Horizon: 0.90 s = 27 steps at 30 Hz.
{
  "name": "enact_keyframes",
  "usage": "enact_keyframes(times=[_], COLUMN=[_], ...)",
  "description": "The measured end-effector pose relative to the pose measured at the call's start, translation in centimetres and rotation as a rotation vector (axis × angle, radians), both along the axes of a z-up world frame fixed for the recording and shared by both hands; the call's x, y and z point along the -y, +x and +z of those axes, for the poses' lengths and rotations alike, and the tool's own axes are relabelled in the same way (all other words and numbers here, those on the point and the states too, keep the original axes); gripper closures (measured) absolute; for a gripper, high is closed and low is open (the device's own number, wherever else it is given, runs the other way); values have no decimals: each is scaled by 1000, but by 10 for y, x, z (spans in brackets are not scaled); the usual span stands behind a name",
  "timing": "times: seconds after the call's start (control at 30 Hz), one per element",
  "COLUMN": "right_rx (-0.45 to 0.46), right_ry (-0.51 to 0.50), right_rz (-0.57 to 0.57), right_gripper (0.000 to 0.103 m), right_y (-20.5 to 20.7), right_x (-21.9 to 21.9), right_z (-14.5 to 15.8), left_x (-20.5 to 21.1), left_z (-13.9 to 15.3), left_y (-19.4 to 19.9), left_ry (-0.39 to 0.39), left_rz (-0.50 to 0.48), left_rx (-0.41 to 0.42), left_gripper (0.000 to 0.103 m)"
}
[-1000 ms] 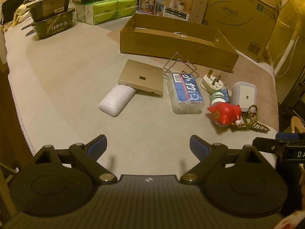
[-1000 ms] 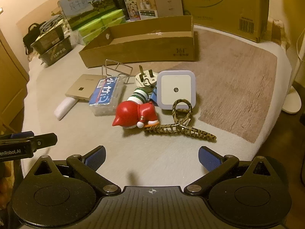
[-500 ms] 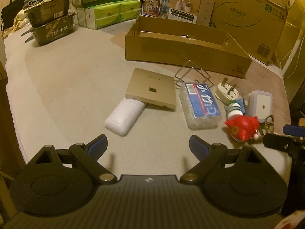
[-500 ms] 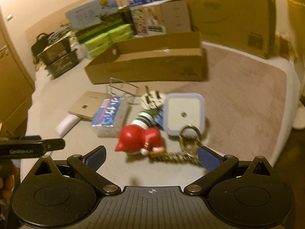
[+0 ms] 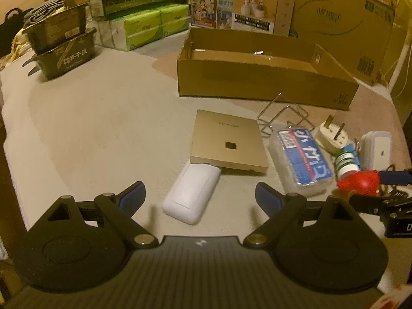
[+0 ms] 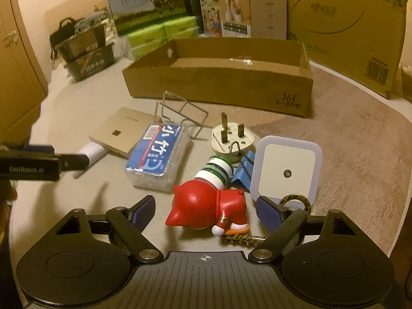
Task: Organize rigid objects
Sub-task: 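Grasp the red cat figurine with the right tool while the left tool grasps the white device, then carry the red figurine and white device into the cardboard tray and release both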
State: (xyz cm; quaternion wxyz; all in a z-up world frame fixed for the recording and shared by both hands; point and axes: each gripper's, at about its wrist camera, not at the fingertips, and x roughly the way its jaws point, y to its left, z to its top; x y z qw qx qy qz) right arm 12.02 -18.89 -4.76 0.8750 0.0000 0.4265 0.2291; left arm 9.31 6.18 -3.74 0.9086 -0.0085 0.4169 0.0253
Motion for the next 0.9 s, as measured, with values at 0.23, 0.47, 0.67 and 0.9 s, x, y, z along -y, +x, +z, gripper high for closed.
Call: enact_keyframes(times=[0.23, 0.47, 0.67, 0.9], right_rx=[-3, -11, -4, 20], right_ry=[-31, -41, -33, -24], right_rz=[1, 6, 9, 20], right_gripper=[35, 36, 36, 37], right_y=[5, 8, 8, 1], right_x=[-5, -6, -7, -10], right_z=[-5, -8, -7, 4], left_x=[-8, -7, -10, -4], left_z=[-12, -25, -22, -16], left_y=[16, 34, 28, -11], left_ry=[27, 57, 20, -6], left_rz=[-61, -144, -113, -65], left_rx=[-19, -54, -60, -80], left_gripper=[22, 49, 66, 68])
